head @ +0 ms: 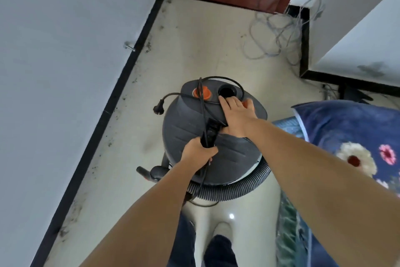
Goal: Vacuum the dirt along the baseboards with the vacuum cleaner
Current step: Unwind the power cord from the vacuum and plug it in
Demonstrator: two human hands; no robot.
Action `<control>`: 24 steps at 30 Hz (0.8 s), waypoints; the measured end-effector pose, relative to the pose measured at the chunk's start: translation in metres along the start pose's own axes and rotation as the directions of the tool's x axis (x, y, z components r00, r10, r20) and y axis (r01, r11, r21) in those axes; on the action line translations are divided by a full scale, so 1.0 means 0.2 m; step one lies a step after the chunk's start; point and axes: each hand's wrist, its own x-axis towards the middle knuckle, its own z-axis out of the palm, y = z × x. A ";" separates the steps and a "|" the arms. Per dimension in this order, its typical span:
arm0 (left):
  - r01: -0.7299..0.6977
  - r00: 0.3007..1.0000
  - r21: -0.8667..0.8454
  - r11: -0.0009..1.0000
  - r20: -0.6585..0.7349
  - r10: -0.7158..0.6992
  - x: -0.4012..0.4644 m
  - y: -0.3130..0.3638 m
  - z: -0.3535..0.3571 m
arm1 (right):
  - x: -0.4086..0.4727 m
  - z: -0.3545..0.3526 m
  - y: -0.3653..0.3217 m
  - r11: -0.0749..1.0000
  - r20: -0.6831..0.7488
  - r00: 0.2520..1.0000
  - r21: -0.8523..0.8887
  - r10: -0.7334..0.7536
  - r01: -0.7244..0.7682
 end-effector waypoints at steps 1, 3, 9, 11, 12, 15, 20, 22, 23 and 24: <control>0.012 1.000 -0.013 1.000 -0.012 -0.013 -0.07 -0.06 0.00 | -0.05 0.03 -0.06 1.000 0.000 1.000 -0.005 -0.018 0.018; 0.038 0.999 -0.040 0.998 -0.031 -0.040 -0.20 -0.19 0.01 | -0.16 0.10 -0.19 0.999 0.008 0.999 -0.008 -0.045 0.045; 0.076 0.997 -0.126 0.989 -0.019 -0.079 -0.63 -0.56 0.11 | -0.55 0.33 -0.51 0.995 0.025 0.996 -0.054 -0.081 0.082; 0.084 0.996 -0.151 0.985 -0.013 -0.087 -0.78 -0.68 0.15 | -0.68 0.40 -0.61 0.994 0.037 0.995 -0.060 -0.089 0.092; 0.086 0.996 -0.154 0.984 -0.016 -0.090 -0.85 -0.74 0.16 | -0.75 0.44 -0.66 0.993 0.044 0.995 -0.064 -0.094 0.097; 0.095 0.994 -0.159 0.983 -0.028 -0.101 -1.05 -0.92 0.19 | -0.94 0.57 -0.81 0.992 0.035 0.994 -0.067 -0.105 0.107; 0.097 0.993 -0.166 0.981 -0.054 -0.107 -1.36 -1.19 0.23 | -1.21 0.76 -1.04 0.993 0.026 0.994 -0.048 -0.108 0.109; 0.094 0.992 -0.169 0.981 -0.066 -0.107 -1.47 -1.28 0.25 | -1.31 0.82 -1.11 0.992 0.026 0.993 -0.055 -0.117 0.118; 0.093 0.992 -0.170 0.981 -0.075 -0.106 -1.52 -1.31 0.27 | -1.35 0.85 -1.14 0.991 0.024 0.993 -0.057 -0.119 0.120; 0.092 0.991 -0.174 0.981 -0.083 -0.108 -1.57 -1.35 0.29 | -1.40 0.88 -1.17 0.990 0.022 0.992 -0.060 -0.126 0.127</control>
